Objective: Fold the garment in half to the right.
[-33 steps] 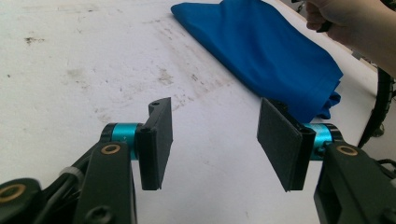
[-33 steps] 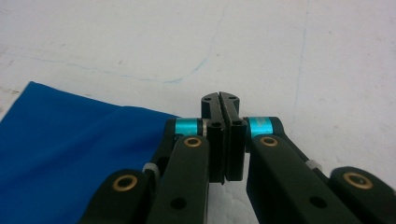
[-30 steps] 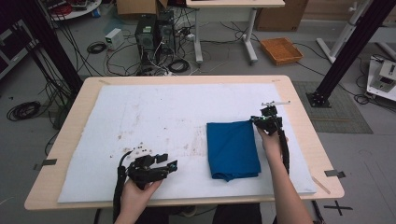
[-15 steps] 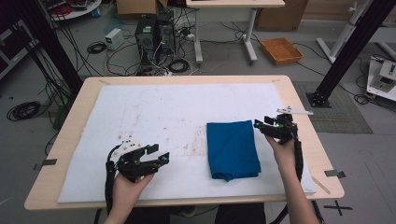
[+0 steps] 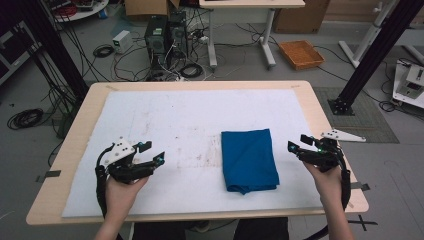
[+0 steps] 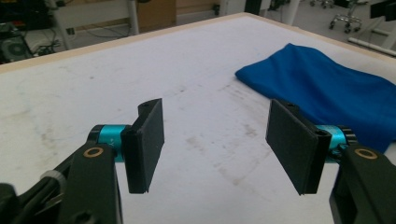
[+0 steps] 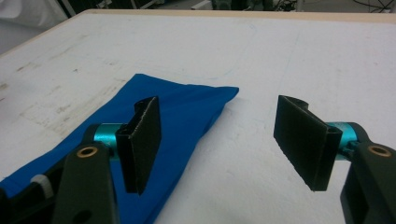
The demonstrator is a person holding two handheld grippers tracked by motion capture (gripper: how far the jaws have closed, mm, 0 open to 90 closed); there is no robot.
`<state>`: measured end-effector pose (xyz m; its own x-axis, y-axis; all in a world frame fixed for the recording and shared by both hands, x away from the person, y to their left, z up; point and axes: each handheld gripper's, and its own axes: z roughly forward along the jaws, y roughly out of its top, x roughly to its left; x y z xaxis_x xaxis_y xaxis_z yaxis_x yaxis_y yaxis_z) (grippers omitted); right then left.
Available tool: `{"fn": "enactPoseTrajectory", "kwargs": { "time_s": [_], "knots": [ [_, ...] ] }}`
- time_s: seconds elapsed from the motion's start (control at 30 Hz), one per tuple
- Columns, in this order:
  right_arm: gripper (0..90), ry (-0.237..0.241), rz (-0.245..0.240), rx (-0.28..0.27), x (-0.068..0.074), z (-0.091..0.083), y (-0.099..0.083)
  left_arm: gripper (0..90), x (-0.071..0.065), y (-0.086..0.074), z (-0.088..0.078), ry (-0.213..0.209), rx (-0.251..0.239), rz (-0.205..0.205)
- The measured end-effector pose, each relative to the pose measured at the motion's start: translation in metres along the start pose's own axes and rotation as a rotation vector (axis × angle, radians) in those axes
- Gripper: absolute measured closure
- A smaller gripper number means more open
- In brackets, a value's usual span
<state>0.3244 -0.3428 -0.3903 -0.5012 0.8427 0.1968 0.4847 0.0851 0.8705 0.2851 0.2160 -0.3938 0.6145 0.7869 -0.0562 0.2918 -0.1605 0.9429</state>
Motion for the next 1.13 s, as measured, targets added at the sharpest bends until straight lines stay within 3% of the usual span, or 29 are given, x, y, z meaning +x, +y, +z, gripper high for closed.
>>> {"fn": "enactPoseTrajectory", "kwargs": {
  "time_s": [0.37,1.13],
  "knots": [
    [31.2,0.004,-0.016,0.024,0.001,0.011,0.0,37.2,0.014,-0.004,-0.015,0.068,-0.003,0.015],
    [31.0,0.004,-0.015,0.037,-0.001,0.015,0.0,37.2,0.014,-0.003,-0.019,0.077,0.003,0.016]
  ]
}}
